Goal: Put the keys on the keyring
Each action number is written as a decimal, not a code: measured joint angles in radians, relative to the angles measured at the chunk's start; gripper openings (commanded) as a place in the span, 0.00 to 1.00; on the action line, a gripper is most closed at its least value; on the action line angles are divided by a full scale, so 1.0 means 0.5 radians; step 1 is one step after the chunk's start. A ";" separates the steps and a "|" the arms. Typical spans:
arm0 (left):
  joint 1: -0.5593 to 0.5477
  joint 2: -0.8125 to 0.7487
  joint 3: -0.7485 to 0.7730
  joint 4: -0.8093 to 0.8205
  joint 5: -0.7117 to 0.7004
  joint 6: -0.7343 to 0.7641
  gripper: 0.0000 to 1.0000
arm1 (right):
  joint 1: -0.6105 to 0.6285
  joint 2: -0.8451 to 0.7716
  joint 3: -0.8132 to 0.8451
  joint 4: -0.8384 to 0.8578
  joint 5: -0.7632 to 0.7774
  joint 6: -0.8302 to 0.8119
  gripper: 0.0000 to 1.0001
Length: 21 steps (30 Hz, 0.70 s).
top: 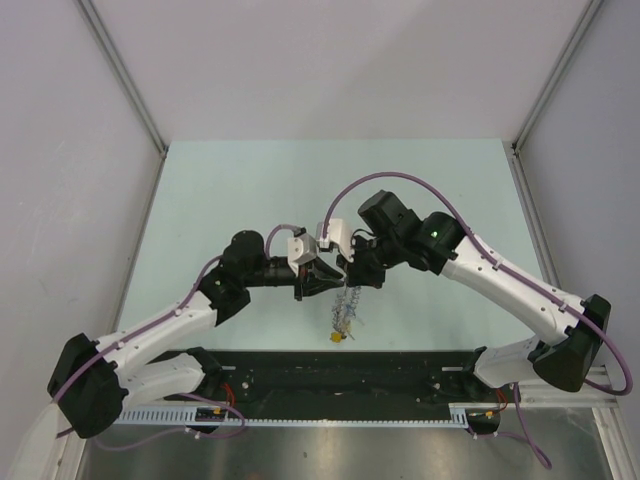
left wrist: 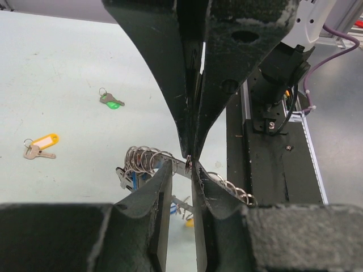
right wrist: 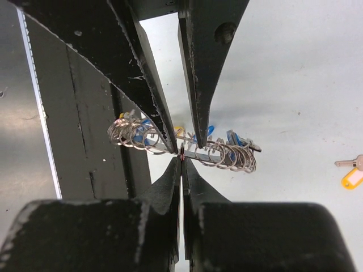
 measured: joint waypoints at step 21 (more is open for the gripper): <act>0.005 -0.205 -0.283 0.277 -0.018 -0.194 0.24 | 0.020 -0.026 -0.060 0.114 -0.131 -0.035 0.00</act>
